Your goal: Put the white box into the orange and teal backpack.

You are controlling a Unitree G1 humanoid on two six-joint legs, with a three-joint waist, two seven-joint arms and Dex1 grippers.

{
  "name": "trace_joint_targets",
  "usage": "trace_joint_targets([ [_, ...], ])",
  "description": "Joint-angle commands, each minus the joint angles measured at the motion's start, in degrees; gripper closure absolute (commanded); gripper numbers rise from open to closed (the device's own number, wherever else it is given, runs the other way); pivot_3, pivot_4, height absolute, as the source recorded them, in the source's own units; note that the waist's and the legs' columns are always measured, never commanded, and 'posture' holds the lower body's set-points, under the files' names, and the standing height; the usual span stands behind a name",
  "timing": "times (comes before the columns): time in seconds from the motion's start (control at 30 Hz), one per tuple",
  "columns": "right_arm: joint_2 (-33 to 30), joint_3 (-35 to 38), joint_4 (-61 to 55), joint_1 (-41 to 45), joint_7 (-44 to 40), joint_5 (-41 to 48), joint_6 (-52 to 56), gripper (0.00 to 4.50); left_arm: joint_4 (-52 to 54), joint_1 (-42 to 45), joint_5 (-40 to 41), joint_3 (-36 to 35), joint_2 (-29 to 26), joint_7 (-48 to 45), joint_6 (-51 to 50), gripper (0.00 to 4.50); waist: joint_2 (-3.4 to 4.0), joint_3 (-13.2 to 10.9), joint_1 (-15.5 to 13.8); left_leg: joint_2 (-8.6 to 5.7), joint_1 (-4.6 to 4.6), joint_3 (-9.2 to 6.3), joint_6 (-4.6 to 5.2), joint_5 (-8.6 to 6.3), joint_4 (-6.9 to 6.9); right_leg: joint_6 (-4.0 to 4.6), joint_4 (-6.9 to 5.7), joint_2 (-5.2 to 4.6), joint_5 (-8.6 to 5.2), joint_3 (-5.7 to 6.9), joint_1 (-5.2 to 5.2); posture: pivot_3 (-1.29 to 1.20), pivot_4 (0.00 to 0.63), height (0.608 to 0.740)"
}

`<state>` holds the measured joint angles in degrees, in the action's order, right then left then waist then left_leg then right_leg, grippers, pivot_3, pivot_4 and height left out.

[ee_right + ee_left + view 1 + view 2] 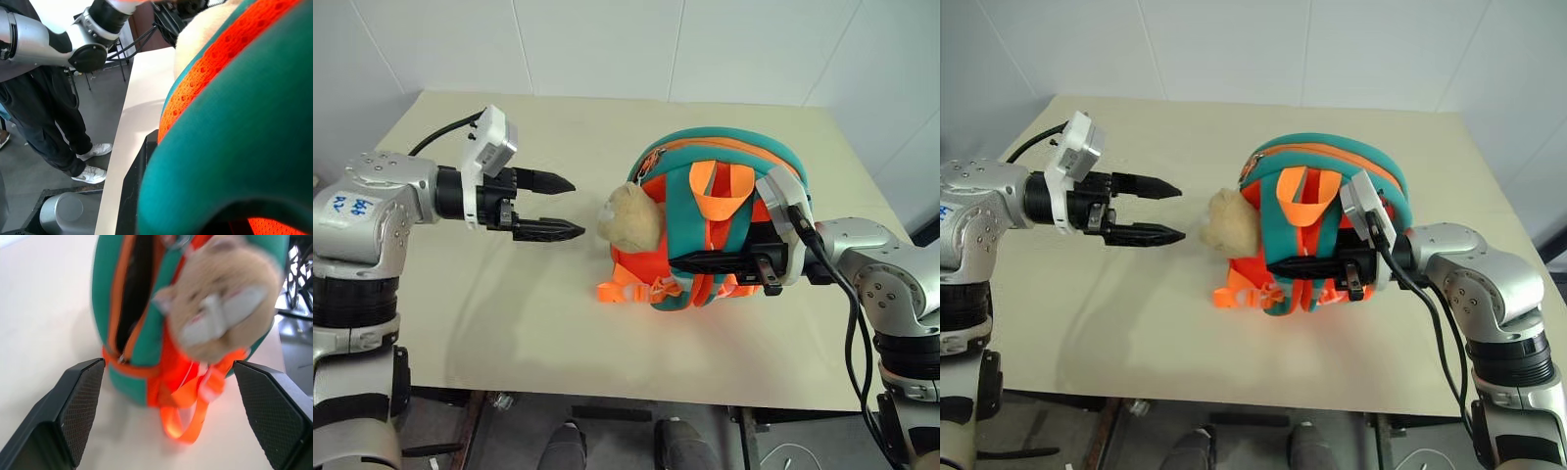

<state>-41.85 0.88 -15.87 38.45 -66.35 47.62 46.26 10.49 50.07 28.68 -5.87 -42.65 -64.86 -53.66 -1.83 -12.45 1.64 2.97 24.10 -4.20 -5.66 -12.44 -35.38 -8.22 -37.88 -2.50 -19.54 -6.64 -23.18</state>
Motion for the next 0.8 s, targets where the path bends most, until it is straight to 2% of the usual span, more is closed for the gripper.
trace_joint_targets([
  [0.03, 0.28, 0.23, -0.53, 1.25, -0.57, -0.01, -1.19, 4.5, 7.0, -0.93, 2.4, -0.75, 4.71, 9.98, -4.59, 0.04, 0.0, 0.0, 0.01, 0.0, -0.01, -0.01, 0.0, 0.0, -0.04, -0.04, 0.03, 0.0, 0.03, 0.0, 0.05, 0.0, 0.15, 0.74],
  [0.13, 0.53, 0.06, -0.36, 1.56, -0.59, -0.21, -1.25, 4.5, 8.66, -1.74, 3.81, -1.53, 9.05, 14.81, -4.93, 0.04, 0.0, 0.0, 0.17, 0.0, -0.01, -0.01, 0.01, -0.01, -0.19, -0.07, 0.04, 0.01, 0.1, -0.02, 0.11, 0.0, 0.15, 0.74],
  [0.17, 0.64, -0.02, -0.26, 1.68, -0.67, -0.34, -1.35, 4.5, 8.75, -2.13, 2.47, 0.27, 10.02, 16.93, -4.9, 0.04, 0.0, 0.0, 0.23, 0.0, -0.03, -0.01, 0.01, 0.0, -0.2, -0.07, 0.04, 0.01, 0.11, -0.03, 0.13, 0.0, 0.15, 0.74],
  [0.27, 1.06, -0.07, -0.21, 1.91, -0.62, -0.64, -1.54, 4.5, 9.46, -3.37, -0.54, 4.6, 10.36, 18.86, -1.1, 0.04, 0.0, 0.0, 0.22, -0.01, -0.09, -0.01, 0.01, 0.0, -0.19, -0.07, 0.05, 0.02, 0.12, -0.04, 0.17, 0.0, 0.15, 0.74],
  [0.3, 1.13, -0.02, -0.2, 1.89, -0.63, -0.7, -1.55, 4.5, 9.7, -3.35, -0.56, 4.44, 10.54, 20.45, -1.82, 0.21, 0.0, 0.0, 0.16, -0.01, -0.09, -0.01, 0.01, 0.0, -0.19, -0.07, 0.05, 0.01, 0.12, -0.04, 0.18, 0.0, 0.15, 0.74],
  [0.37, 1.17, 0.12, -0.4, 1.68, -0.63, -0.69, -1.49, 4.5, 10.29, -3.06, 1.04, 3.25, 11.31, 22.48, -3.69, 0.61, 0.0, 0.0, 0.08, -0.01, -0.07, -0.01, 0.01, 0.0, -0.19, -0.07, 0.07, 0.01, 0.12, -0.04, 0.18, 0.0, 0.15, 0.74],
  [0.43, 1.16, 0.21, -0.52, 1.56, -0.64, -0.63, -1.45, 4.5, 10.62, -2.93, 2.3, 2.61, 11.8, 23.2, -3.98, 1.21, 0.0, 0.0, 0.06, -0.02, -0.07, -0.01, 0.02, -0.01, -0.19, -0.08, 0.11, 0.01, 0.13, -0.04, 0.2, 0.0, 0.15, 0.74],
  [0.73, 1.23, 0.89, -1.17, 0.56, -0.24, -0.23, -1.45, 4.5, 10.5, -1.35, 9.59, -0.74, 6.47, 22.48, -12.93, 3.86, 0.0, 0.0, 0.1, -0.02, -0.07, 0.0, 0.03, -0.02, -0.14, -0.08, 0.18, 0.01, 0.13, -0.03, 0.2, 0.0, 0.15, 0.74],
  [0.8, 1.21, 1.1, -1.18, 0.32, -0.29, -0.16, -1.6, 4.5, 10.17, -0.74, 11.5, -2.17, 4.84, 21.98, -14.78, 4.23, 0.0, 0.0, 0.16, -0.02, -0.07, -0.01, 0.03, -0.02, -0.14, -0.08, 0.18, 0.01, 0.13, -0.03, 0.21, 0.0, 0.15, 0.74],
])
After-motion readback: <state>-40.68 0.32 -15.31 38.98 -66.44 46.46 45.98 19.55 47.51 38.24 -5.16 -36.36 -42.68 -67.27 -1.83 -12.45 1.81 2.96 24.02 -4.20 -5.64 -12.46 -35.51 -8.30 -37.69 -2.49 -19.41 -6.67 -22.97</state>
